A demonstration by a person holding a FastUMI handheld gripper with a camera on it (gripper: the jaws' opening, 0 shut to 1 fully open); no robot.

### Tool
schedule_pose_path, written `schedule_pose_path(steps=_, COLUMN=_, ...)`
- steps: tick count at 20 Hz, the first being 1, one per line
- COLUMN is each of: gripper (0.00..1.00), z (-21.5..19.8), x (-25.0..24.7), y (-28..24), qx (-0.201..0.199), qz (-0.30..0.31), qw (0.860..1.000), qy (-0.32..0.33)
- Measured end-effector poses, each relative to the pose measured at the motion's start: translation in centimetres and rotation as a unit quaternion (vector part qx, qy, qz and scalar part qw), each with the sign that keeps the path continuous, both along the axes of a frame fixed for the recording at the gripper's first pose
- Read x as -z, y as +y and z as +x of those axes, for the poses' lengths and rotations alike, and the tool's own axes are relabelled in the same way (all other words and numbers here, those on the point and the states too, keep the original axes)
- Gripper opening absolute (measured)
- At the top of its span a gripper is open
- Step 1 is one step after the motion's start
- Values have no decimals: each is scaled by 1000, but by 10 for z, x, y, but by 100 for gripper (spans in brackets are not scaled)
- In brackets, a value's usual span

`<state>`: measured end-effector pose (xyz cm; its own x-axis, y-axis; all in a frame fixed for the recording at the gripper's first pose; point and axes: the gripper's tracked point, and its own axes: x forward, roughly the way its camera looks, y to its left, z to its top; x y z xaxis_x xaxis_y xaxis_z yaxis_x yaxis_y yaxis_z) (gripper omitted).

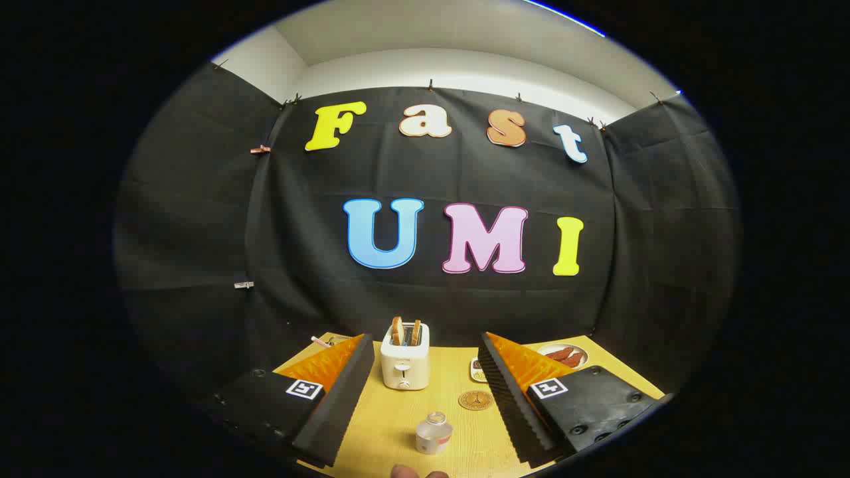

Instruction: Take the bottle from table, then pour the juice into the cup, finally place the bottle on the coaster

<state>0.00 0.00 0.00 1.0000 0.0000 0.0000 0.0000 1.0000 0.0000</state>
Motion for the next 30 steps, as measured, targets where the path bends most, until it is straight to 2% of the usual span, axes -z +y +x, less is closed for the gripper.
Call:
schedule_pose_path(steps=3, gripper=97, z=-2, x=6, y=4, qx=-4, qz=14, qw=1000, qy=-3)
schedule_pose_path(steps=8, gripper=97, z=-2, x=13, y=-11, qx=24, qz=10, qw=1000, qy=-15)
schedule_pose_path(steps=23, gripper=97, z=-12, x=31, y=-9, qx=4, qz=15, qw=1000, qy=-5)
schedule_pose_path(steps=30, gripper=97, z=-24, x=95, y=-14, qx=33, qz=19, qw=999, qy=-18)
